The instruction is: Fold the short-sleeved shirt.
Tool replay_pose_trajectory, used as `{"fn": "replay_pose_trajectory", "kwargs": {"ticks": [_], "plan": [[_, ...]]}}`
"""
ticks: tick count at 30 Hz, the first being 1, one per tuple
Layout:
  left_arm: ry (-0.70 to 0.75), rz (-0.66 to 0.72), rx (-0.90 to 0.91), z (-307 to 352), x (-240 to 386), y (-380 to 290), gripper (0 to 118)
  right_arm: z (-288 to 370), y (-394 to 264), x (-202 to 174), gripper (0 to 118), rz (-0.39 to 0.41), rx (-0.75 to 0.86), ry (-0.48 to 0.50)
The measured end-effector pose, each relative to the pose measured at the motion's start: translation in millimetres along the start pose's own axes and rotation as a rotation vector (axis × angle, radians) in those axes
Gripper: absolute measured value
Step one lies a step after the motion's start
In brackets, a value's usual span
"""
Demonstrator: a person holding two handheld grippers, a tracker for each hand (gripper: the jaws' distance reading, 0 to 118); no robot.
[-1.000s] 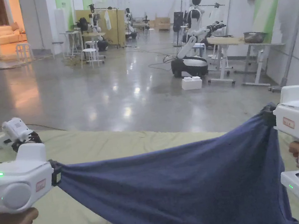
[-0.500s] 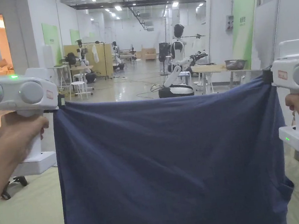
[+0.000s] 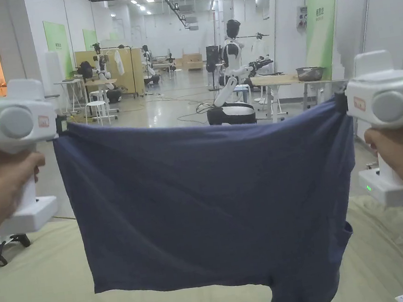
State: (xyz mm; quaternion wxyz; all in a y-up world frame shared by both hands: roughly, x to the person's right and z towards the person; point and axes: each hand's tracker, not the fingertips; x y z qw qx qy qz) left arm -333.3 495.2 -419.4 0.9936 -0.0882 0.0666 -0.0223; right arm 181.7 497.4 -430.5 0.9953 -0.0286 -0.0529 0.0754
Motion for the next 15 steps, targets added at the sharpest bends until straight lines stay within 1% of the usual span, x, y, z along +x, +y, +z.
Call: {"fn": "replay_pose_trajectory", "kwargs": {"ticks": [1, 4, 6, 7, 9, 10, 11, 15], "plan": [[-0.005, 0.0, -0.013, 2.4, -1.1, -17.0, 1, 6.2, -15.3, -2.2, 1, 0.005, -0.011, 0.0], [-0.016, 0.006, -0.078, 13.3, -5.3, -67.1, 1, 27.8, -53.6, -7.7, 1, 0.058, -0.052, 0.015], [-0.022, 0.021, -0.111, 25.6, -6.9, -103.1, 1, 44.7, -78.8, -9.6, 1, 0.058, -0.072, 0.022], [-0.024, 0.027, -0.124, 34.4, -6.7, -115.8, 1, 46.8, -78.2, -9.3, 1, 0.057, -0.067, 0.018], [-0.029, 0.028, -0.148, 52.0, -5.8, -146.8, 1, 65.1, -99.0, -8.9, 1, 0.06, -0.092, 0.029], [-0.03, 0.029, -0.156, 61.2, -5.1, -158.9, 1, 72.3, -112.9, -7.6, 1, 0.056, -0.111, 0.028], [-0.032, 0.027, -0.158, 72.7, -5.5, -168.7, 1, 82.0, -123.6, -6.5, 1, 0.069, -0.124, 0.032], [-0.039, 0.039, -0.173, 118.3, -6.7, -206.4, 1, 127.8, -139.6, -6.3, 1, 0.081, -0.134, 0.031]]}}
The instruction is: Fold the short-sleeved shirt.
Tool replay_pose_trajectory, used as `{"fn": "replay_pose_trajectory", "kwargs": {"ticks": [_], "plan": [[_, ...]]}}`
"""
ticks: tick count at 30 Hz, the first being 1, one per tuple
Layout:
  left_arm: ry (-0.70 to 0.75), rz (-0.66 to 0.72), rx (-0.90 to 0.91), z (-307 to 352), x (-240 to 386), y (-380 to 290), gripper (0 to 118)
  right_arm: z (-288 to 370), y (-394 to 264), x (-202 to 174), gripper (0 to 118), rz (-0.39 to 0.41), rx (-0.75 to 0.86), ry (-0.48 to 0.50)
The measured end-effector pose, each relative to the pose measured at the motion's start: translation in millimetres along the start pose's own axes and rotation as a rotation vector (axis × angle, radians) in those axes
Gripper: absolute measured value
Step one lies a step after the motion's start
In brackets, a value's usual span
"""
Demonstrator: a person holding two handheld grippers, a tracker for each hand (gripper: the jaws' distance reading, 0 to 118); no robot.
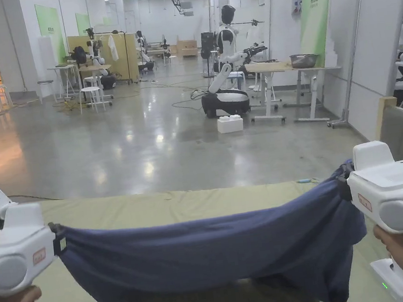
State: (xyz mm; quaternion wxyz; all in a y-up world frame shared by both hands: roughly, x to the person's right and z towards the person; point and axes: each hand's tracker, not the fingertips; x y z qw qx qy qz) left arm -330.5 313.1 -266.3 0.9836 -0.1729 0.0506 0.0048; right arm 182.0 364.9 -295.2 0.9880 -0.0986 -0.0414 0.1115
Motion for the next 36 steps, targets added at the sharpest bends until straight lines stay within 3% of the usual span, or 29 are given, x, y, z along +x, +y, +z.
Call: {"fn": "replay_pose_trajectory", "kwargs": {"ticks": [11, 16, 21, 26, 31, 33, 35, 36], "plan": [[-0.018, 0.061, -0.056, 87.1, -27.4, -96.3, 1, 110.5, -86.3, 3.1, 1, 0.026, -0.083, 0.032], [-0.017, 0.084, -0.192, 121.4, -22.9, -150.5, 1, 142.6, -140.6, 1.0, 1, 0.033, -0.234, 0.053], [-0.027, 0.091, -0.391, 115.6, -18.7, -207.7, 1, 151.0, -211.2, -7.8, 1, 0.015, -0.468, 0.075], [-0.01, -0.003, -0.597, 91.8, -13.4, -244.5, 1, 138.8, -268.7, -20.2, 1, 0.083, -0.678, 0.109], [-0.008, -0.058, -0.676, 82.8, -6.1, -254.8, 3, 132.8, -292.7, -27.7, 3, 0.135, -0.806, 0.143], [0.0, -0.06, -0.689, 86.3, -2.7, -252.9, 15, 134.6, -295.0, -28.5, 13, 0.137, -0.811, 0.143], [0.021, -0.074, -0.69, 89.9, -0.3, -247.5, 31, 140.8, -289.5, -29.6, 40, 0.137, -0.802, 0.129], [0.024, -0.078, -0.678, 93.3, -2.5, -243.9, 42, 143.9, -285.0, -29.1, 59, 0.139, -0.781, 0.12]]}}
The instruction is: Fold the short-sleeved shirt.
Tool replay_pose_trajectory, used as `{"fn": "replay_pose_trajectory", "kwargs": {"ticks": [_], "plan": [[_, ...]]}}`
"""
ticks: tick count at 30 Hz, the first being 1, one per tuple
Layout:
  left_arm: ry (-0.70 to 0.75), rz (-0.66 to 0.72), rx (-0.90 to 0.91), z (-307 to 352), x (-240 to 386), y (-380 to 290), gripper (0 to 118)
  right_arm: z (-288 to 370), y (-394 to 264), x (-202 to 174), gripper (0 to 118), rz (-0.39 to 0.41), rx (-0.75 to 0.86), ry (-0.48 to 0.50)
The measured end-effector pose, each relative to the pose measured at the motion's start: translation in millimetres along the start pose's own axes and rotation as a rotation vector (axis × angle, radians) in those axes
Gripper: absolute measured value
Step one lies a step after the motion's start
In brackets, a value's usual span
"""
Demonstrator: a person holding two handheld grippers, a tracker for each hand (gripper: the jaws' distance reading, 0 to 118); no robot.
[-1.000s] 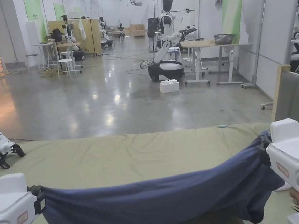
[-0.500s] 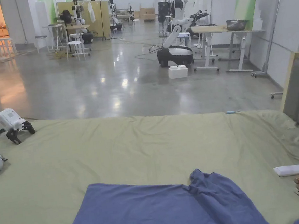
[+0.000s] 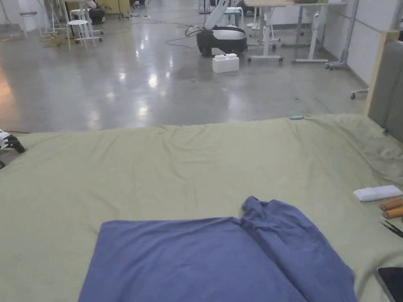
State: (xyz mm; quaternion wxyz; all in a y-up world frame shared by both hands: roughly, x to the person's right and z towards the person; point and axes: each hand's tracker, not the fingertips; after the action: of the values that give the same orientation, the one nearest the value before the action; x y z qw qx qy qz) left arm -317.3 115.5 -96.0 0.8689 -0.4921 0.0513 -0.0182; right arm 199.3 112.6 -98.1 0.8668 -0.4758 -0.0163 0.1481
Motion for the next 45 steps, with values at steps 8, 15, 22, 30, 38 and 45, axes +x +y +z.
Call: {"fn": "replay_pose_trajectory", "kwargs": {"ticks": [8, 15, 22, 30, 38, 45], "plan": [[-0.05, 0.031, 0.343, 41.4, 9.7, 42.3, 68, 37.2, 45.5, 9.5, 74, -0.13, 0.401, -0.019], [-0.029, 0.065, 0.719, 65.2, 48.4, 70.8, 46, 58.4, 80.5, -25.3, 60, -0.328, 0.798, -0.014], [0.004, 0.0, 0.885, 71.5, 66.6, 76.0, 0, 74.5, 102.3, -58.0, 5, -0.306, 0.954, -0.059], [-0.017, 0.059, 0.785, 49.6, 52.2, 105.1, 0, 65.1, 125.3, -64.2, 0, -0.276, 0.95, -0.067], [-0.15, 0.111, 0.343, -112.8, -8.5, 226.8, 0, 2.9, 159.6, -62.9, 0, -0.278, 0.789, 0.005], [-0.131, 0.118, 0.14, -250.0, -36.5, 321.7, 48, -49.7, 172.2, -51.9, 0, -0.264, 0.684, 0.004]]}}
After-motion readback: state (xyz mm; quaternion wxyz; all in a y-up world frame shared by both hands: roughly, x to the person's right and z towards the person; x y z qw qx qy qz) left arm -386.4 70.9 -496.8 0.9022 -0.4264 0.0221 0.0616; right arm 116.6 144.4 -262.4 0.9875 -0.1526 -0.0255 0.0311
